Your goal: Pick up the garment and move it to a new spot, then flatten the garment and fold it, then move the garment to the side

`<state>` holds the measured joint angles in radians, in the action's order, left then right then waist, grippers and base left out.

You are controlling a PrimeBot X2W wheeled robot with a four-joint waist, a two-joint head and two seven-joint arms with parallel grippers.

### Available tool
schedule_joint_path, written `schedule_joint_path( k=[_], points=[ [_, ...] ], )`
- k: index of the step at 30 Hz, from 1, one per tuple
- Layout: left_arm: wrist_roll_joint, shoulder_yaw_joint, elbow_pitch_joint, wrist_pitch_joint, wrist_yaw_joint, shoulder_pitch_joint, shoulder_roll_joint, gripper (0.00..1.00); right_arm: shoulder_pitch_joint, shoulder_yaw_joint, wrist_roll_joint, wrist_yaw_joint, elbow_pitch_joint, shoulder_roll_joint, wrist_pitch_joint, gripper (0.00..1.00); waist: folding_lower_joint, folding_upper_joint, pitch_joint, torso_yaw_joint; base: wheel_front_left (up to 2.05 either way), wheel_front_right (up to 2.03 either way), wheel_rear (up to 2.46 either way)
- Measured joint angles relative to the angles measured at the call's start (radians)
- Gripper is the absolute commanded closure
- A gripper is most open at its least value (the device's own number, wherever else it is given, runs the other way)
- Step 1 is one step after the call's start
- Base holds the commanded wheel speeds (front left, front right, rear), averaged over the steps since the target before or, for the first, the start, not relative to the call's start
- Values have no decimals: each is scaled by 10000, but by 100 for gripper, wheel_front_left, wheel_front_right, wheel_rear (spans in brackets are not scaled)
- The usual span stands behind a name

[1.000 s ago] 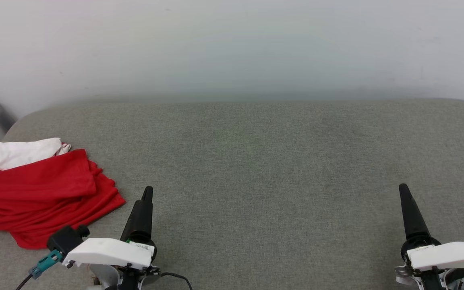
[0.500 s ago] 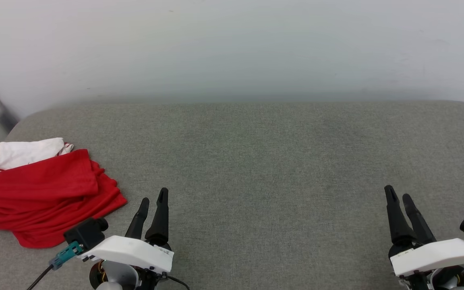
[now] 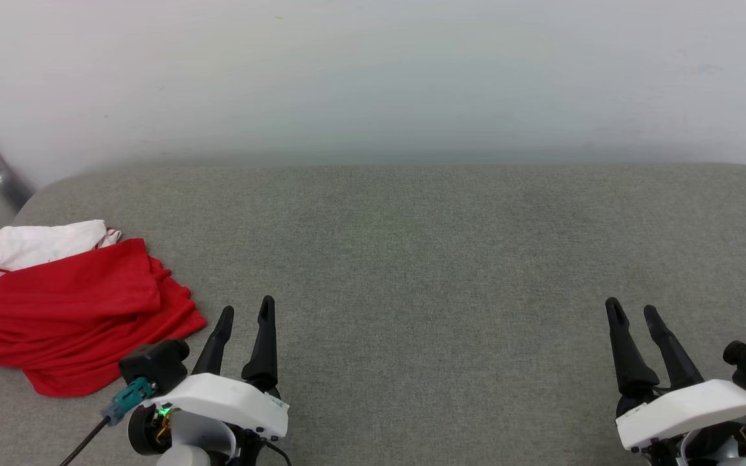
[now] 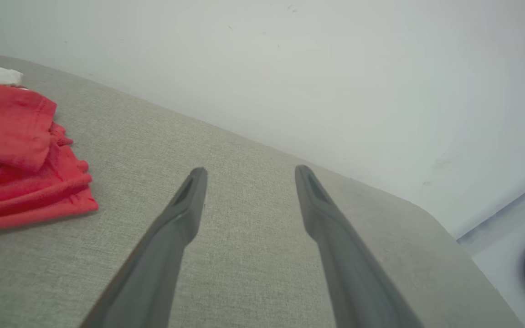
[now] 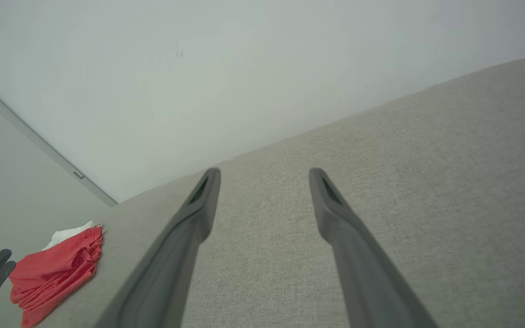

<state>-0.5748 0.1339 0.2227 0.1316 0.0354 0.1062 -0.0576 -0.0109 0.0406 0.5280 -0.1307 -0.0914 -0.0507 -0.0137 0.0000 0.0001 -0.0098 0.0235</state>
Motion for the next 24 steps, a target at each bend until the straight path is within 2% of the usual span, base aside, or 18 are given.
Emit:
schedule_joint_path(
  k=[24],
  points=[
    [2577,479,-12,581,-531,2,-374,0,142,12,-2324,-2,274,0,-40,0,0,0,2,101,0,0,0]
  ],
)
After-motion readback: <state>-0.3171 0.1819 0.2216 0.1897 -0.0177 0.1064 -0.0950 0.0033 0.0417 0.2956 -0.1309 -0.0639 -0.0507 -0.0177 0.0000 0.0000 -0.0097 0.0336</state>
